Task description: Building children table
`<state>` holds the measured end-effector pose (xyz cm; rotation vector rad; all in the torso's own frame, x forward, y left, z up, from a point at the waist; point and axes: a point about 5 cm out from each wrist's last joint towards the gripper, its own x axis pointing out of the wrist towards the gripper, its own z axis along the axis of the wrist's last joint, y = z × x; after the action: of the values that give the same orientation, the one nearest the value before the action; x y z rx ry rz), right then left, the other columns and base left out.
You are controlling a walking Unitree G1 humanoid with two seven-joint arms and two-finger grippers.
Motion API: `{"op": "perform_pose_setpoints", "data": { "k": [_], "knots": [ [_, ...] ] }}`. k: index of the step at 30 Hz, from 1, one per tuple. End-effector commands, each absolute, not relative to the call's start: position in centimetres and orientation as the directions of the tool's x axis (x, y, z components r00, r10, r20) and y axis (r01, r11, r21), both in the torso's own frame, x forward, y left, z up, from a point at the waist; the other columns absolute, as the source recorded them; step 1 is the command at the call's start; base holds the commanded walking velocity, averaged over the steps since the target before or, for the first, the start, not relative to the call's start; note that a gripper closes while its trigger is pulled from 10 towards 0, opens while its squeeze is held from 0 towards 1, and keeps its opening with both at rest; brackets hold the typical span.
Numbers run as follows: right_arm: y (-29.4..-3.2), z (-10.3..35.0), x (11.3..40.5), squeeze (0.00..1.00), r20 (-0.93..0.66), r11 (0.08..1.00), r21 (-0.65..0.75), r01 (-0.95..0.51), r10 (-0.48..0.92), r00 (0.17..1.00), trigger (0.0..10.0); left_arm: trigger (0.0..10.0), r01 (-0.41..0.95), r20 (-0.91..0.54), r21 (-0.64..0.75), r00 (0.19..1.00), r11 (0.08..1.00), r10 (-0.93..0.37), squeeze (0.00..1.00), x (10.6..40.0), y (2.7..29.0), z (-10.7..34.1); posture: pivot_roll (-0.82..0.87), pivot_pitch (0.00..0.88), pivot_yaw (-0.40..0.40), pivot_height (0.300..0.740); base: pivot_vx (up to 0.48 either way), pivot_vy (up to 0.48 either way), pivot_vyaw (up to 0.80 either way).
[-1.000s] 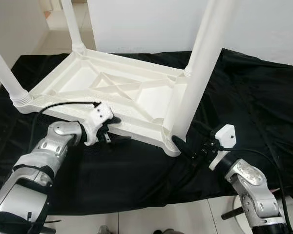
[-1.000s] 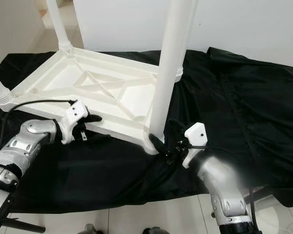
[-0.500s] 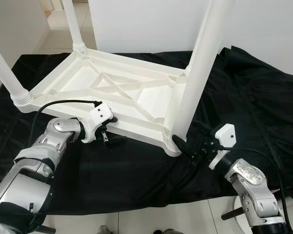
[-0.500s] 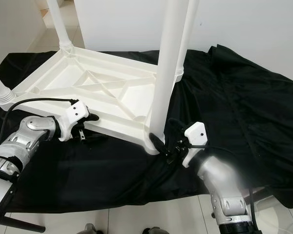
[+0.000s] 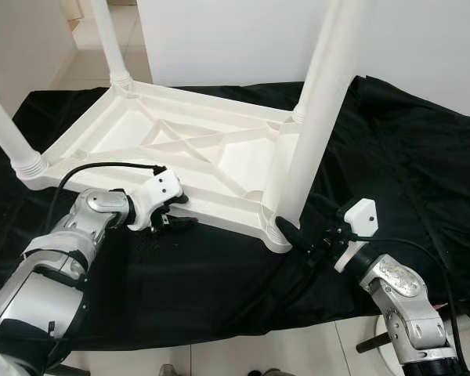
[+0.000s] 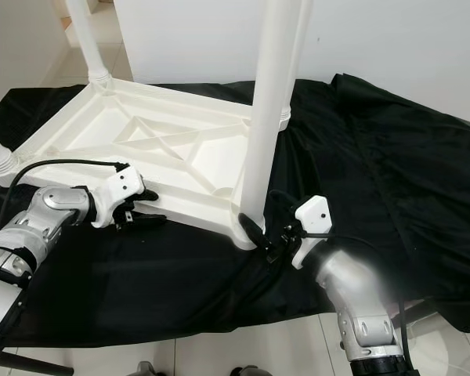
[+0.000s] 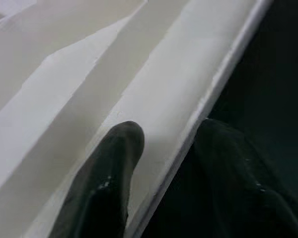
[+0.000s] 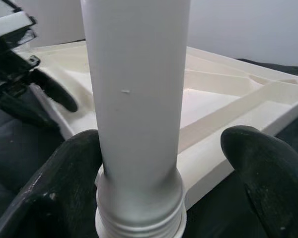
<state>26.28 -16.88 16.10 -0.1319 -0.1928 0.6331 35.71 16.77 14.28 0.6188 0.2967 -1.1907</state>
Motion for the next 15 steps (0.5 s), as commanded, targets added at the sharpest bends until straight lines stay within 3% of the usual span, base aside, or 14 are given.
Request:
{"op": "perform_pose_setpoints", "data": {
  "k": [1, 14, 15],
  "knots": [
    [-17.1, 16.0, 26.2, 0.0, 0.147, 0.808, -0.176, -0.562, 0.586, 0.797, 10.0, 0.0, 0.972, -0.613, 0.156, 0.236, 0.177, -0.754, 0.0, 34.2, 18.2, 12.0, -0.1, 0.102, 0.042, 0.74, 0.0, 0.0, 0.0],
    [-16.9, 16.0, 26.8, 0.0, 0.142, 0.827, -0.136, -0.546, 0.562, 0.815, 10.0, 0.0, 0.974, -0.626, 0.195, 0.212, 0.113, -0.75, 0.0, 32.5, 20.3, 11.7, -0.07, 0.104, 0.036, 0.74, 0.0, 0.0, 0.0],
    [-16.8, 15.9, 27.1, 0.0, 0.128, 0.829, -0.127, -0.545, 0.559, 0.819, 10.0, 2.1, 0.972, -0.624, 0.204, 0.22, 0.116, -0.75, 0.0, 32.3, 20.5, 11.7, -0.07, 0.103, 0.035, 0.74, 0.0, 0.0, 0.0]
  ]
}}
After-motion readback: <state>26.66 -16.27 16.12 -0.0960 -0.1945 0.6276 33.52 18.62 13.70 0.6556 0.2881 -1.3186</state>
